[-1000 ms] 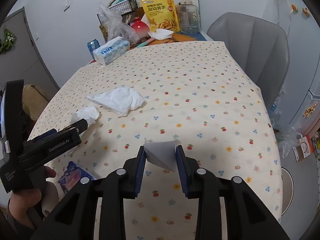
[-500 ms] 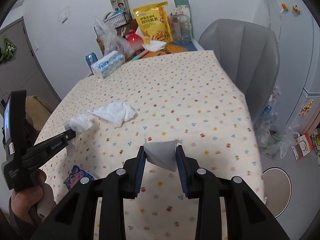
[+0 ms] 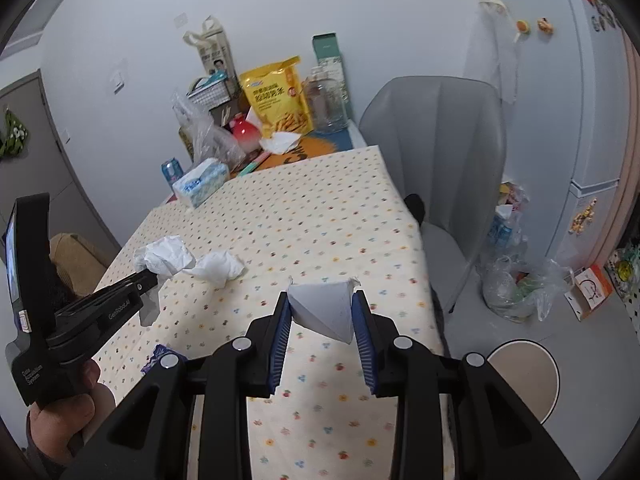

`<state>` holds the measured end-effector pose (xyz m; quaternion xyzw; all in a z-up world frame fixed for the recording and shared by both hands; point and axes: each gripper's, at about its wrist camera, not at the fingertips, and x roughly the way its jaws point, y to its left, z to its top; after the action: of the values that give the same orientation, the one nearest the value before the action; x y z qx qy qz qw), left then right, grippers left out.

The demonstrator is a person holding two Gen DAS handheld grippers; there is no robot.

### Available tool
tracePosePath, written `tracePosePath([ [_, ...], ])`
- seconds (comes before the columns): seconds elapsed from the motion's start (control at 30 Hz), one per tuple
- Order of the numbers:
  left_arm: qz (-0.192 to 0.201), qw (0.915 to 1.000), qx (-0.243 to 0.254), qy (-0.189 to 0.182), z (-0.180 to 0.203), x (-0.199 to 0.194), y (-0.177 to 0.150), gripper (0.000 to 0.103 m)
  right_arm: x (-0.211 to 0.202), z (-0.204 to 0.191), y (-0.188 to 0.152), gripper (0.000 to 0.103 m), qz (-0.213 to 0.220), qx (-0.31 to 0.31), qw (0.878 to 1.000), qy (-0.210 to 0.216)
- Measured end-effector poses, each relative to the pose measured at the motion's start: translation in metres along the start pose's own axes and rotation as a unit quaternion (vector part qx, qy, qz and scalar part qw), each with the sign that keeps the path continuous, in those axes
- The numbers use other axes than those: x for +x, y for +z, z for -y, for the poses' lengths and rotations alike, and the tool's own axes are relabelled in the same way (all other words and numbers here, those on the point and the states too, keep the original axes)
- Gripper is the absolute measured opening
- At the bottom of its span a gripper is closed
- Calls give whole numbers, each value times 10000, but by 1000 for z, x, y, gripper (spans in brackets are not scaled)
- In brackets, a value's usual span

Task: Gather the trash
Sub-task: 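Carry the tissue and paper scrap over the beige bin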

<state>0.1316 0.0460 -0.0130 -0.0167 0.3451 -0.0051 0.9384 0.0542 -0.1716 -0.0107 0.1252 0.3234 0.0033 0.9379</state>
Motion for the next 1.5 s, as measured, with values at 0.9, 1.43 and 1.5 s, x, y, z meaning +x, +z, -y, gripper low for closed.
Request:
tracePosePath([
  [0.9, -153, 9817, 1393, -1290, 239, -5, -27, 14, -76, 211, -12, 31, 392, 1374, 9811, -1308],
  [1.43, -685, 9676, 2053, -1298, 339, 40, -70, 14, -44, 317, -44, 32, -29, 1912, 9695, -1532],
  [1.5, -742, 9656, 2130, -1290, 349, 46, -76, 14, -36, 326, -48, 32, -103, 1969, 9679, -1557],
])
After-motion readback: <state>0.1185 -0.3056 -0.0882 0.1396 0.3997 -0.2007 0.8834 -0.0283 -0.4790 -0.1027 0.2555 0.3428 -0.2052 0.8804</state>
